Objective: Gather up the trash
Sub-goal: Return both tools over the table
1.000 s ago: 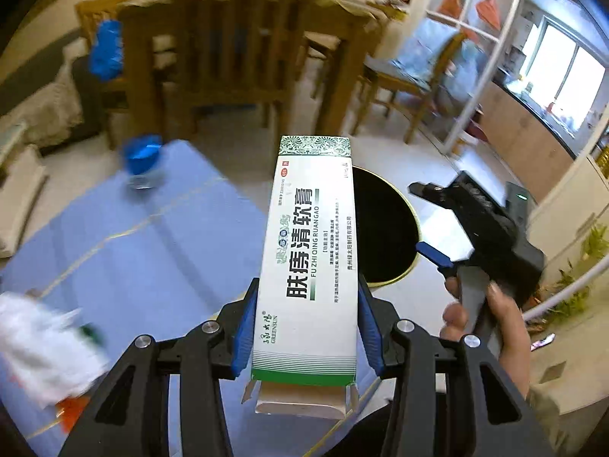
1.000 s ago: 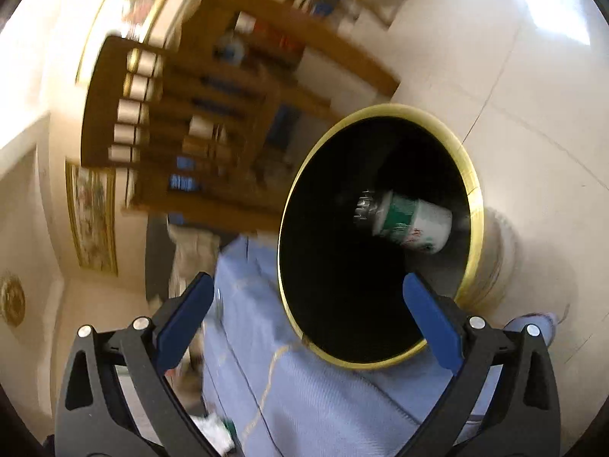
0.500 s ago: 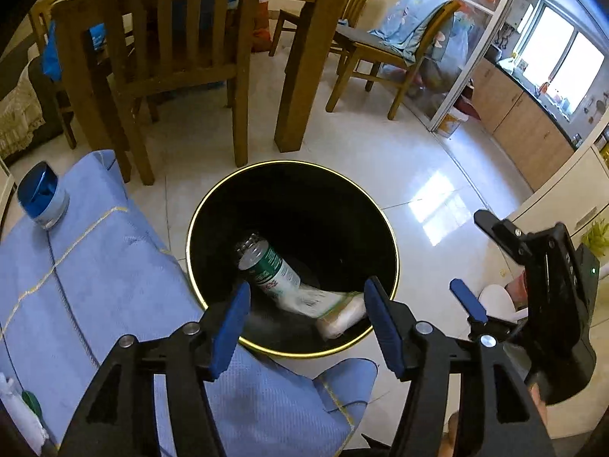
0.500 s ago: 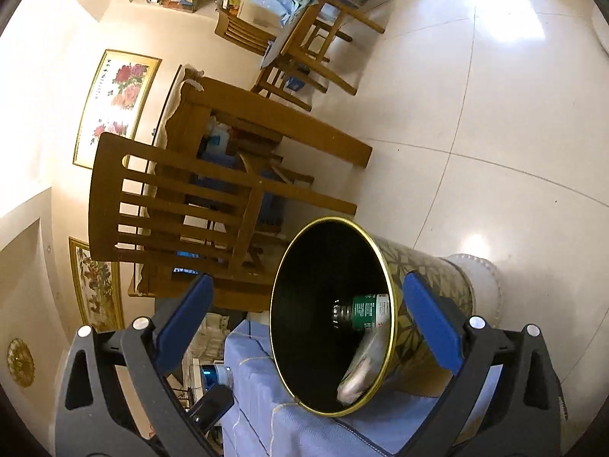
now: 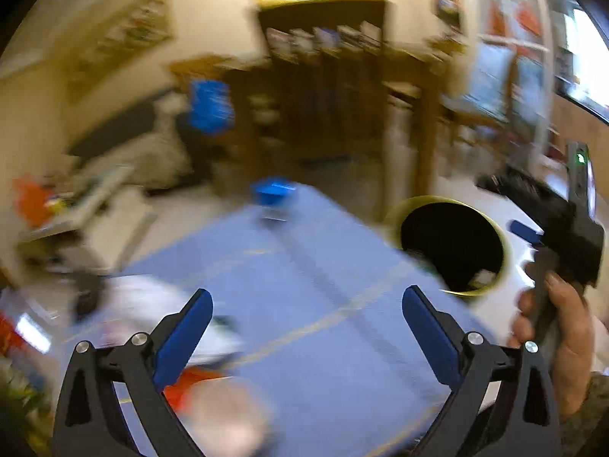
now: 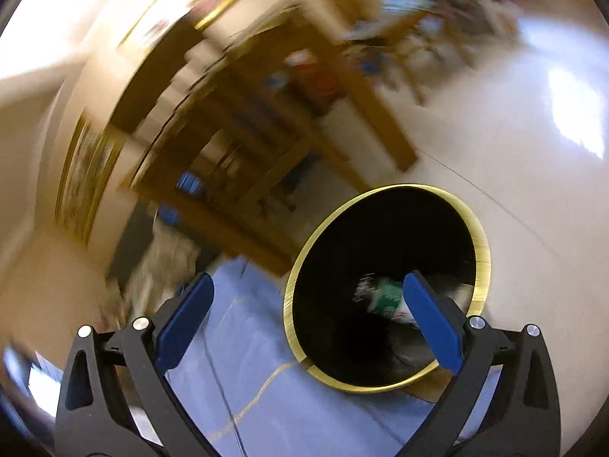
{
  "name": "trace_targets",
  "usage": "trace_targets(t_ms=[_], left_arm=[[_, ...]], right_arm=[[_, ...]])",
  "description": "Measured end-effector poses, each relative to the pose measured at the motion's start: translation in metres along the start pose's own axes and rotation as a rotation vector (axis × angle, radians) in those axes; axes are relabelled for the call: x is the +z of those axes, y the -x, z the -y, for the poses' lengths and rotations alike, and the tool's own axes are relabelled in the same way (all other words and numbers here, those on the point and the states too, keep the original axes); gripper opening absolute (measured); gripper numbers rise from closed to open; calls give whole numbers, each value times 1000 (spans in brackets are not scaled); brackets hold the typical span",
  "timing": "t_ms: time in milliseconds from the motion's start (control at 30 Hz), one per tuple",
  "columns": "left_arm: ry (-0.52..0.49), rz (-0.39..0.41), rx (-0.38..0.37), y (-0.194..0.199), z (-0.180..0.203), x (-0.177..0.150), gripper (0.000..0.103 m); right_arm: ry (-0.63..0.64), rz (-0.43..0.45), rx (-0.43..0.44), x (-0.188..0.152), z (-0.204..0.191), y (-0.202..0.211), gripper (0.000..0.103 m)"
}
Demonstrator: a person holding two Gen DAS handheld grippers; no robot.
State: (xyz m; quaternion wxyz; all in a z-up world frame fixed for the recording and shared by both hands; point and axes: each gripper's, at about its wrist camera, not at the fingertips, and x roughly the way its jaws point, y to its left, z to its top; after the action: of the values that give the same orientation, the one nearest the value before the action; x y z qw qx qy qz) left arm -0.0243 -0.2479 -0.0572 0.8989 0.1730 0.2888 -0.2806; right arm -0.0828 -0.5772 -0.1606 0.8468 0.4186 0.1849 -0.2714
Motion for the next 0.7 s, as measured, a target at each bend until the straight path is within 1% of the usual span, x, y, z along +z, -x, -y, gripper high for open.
trace_targets(t_ms=[33,133,200,233,267,333,433,500,567,633,700], left_arm=[[37,14,53,9,-26,-4,96],[137,-1,123,19,-84,-16,96],[201,-18,135,23,-113,-24,96],[233,-24,145,25,-127,-30,96],[266,-31,166,26,-139,-35,96],[303,-36,182,30,-155,-45,96],[313,-51,245,32,-172,-57,96],[321,-36,256,35,-180,-63,96],[338,-26,278,36,-188,-67,96],[352,-27,277,36,-192,-72,96],[376,-37,262,34,-199,-77,96]], right_arm=[[100,-11,26,-9,-25,-2,98],[342,-6,93,-47,-91,5,98],[459,7,127,-76,-122,17,98],[539,14,148,-99,-142,26,98],[579,13,161,-113,-153,31,98],[664,0,191,-147,-178,42,98],[737,-38,223,-174,-204,48,98],[773,-87,243,-186,-219,48,98],[775,-132,274,-191,-225,51,98],[793,-186,299,-200,-228,53,99],[830,-199,290,-213,-227,58,98]])
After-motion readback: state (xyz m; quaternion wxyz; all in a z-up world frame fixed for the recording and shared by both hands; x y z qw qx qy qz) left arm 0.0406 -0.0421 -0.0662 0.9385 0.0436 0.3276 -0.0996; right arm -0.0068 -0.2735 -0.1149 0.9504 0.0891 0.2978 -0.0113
